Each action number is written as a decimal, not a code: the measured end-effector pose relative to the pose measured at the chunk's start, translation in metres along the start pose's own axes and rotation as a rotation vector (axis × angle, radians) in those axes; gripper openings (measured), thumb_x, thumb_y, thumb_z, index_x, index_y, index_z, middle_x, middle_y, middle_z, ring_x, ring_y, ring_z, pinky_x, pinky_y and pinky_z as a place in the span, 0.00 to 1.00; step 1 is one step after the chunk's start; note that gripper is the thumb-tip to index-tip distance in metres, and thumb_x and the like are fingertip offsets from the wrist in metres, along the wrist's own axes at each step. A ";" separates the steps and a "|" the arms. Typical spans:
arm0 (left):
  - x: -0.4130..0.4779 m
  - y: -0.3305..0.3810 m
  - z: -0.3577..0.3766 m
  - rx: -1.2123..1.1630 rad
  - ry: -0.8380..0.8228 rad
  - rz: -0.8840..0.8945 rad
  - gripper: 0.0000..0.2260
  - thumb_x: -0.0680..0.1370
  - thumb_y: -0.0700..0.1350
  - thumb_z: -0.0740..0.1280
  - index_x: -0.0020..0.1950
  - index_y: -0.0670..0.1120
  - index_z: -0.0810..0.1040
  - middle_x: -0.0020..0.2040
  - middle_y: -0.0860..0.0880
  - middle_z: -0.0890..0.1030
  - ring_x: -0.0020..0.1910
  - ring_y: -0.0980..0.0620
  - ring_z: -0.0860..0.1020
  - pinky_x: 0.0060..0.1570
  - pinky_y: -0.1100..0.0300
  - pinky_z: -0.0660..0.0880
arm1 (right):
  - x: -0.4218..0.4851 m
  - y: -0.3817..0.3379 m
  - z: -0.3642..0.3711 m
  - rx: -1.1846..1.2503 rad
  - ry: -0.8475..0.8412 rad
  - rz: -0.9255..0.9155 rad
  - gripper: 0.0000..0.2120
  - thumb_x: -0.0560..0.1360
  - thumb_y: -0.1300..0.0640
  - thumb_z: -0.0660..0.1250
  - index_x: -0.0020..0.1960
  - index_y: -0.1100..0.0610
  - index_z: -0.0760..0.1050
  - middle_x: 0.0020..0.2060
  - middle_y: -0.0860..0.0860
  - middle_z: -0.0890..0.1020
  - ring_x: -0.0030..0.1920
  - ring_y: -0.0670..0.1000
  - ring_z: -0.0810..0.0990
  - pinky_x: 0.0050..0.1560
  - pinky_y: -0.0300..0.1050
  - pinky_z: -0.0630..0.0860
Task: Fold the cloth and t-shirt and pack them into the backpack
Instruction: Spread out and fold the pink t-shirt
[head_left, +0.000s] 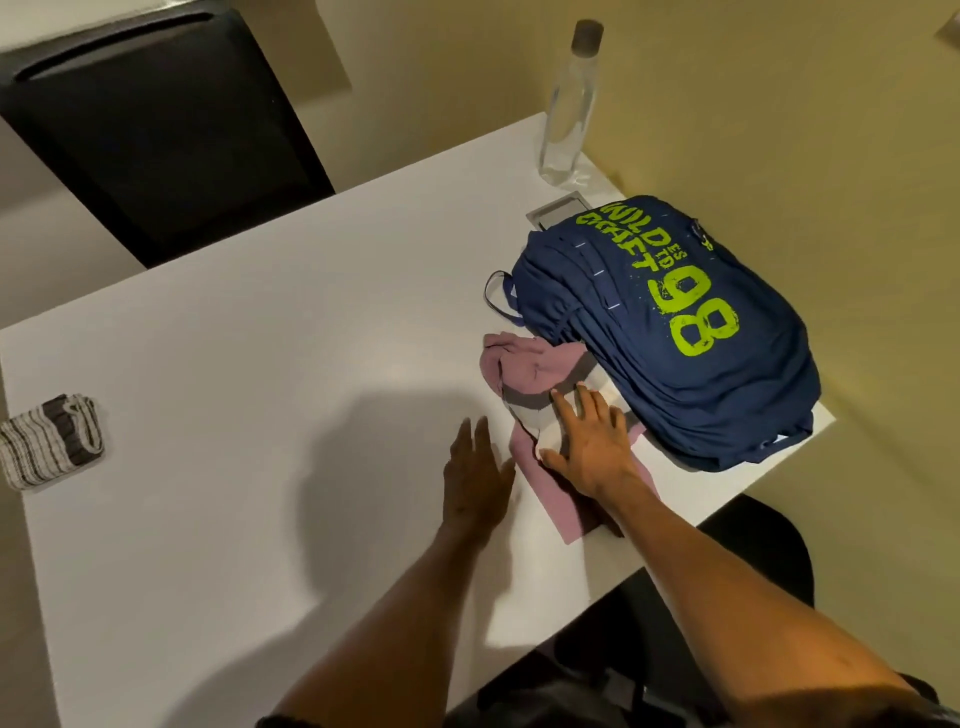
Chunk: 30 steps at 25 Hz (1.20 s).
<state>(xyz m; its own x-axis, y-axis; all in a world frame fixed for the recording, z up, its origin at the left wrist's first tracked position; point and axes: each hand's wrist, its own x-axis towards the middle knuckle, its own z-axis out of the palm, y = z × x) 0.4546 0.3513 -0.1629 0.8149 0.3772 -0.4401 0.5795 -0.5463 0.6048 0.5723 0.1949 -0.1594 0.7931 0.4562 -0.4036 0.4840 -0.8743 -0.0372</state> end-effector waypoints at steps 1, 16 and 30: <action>0.005 0.005 0.002 -0.036 -0.024 0.001 0.34 0.84 0.57 0.63 0.85 0.50 0.50 0.86 0.47 0.49 0.83 0.44 0.55 0.78 0.45 0.61 | 0.002 0.001 0.002 0.029 -0.061 0.012 0.44 0.78 0.33 0.63 0.85 0.46 0.46 0.83 0.58 0.53 0.82 0.61 0.53 0.78 0.65 0.58; 0.038 -0.044 -0.042 -0.102 0.151 -0.118 0.30 0.84 0.54 0.63 0.82 0.46 0.59 0.79 0.42 0.65 0.77 0.41 0.65 0.74 0.45 0.67 | -0.087 -0.126 0.067 0.192 0.023 -0.004 0.33 0.77 0.37 0.68 0.76 0.52 0.69 0.70 0.61 0.76 0.69 0.64 0.76 0.66 0.62 0.76; 0.087 0.006 -0.026 0.321 -0.055 0.274 0.18 0.87 0.51 0.55 0.78 0.51 0.67 0.64 0.45 0.79 0.55 0.48 0.82 0.55 0.56 0.81 | -0.099 -0.173 0.071 0.170 -0.116 -0.191 0.34 0.82 0.44 0.59 0.82 0.57 0.51 0.80 0.60 0.62 0.80 0.63 0.62 0.80 0.61 0.59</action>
<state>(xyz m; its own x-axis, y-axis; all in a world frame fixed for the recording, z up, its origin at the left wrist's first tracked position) 0.5295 0.4007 -0.1802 0.9313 0.1503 -0.3317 0.3016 -0.8290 0.4710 0.3841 0.2894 -0.1781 0.6406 0.6022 -0.4764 0.5442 -0.7938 -0.2716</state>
